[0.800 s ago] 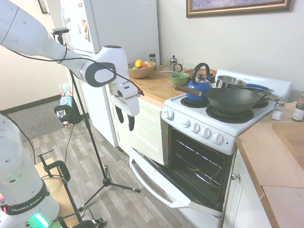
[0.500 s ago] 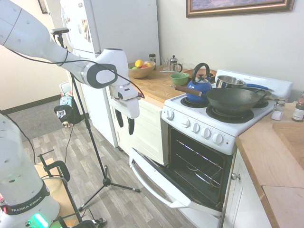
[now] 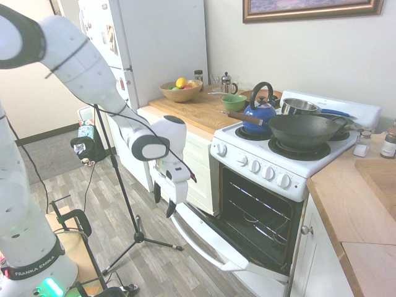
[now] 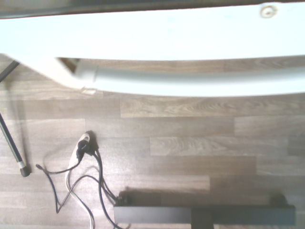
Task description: Close the oven
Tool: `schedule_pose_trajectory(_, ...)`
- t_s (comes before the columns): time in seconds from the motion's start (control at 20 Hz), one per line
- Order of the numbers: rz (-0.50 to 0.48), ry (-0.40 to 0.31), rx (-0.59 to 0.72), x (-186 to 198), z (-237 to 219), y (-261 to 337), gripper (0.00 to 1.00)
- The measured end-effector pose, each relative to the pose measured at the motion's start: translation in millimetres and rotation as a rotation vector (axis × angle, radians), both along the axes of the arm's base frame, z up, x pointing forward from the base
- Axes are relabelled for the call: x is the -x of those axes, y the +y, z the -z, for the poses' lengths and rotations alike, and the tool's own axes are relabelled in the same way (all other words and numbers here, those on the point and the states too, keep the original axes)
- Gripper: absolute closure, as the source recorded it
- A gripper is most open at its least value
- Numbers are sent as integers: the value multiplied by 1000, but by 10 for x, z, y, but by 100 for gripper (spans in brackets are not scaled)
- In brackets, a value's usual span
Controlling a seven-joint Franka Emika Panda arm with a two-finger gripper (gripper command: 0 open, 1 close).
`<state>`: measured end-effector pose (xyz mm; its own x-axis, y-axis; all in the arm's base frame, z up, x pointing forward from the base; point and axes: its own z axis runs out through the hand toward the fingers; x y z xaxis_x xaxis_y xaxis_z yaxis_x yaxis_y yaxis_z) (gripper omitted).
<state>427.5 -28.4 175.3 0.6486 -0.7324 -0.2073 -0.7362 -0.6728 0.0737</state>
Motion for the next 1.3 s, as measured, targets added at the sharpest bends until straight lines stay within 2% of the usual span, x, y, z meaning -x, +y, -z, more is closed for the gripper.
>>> schedule_pose_trajectory(0.25, -35, -21, 14, -79, 664, -162, 0)
schedule_pose_trajectory(0.6, -53, -172, 65, -261, 1048, -124, 0)
schedule_pose_trajectory(0.8, -33, -235, 108, -180, 1311, -99, 0)
schedule_pose_trajectory(0.95, -22, -323, 122, -237, 1350, 9, 0)
schedule_pose_trajectory(1.3, -22, -449, 124, -508, 1162, 239, 0)
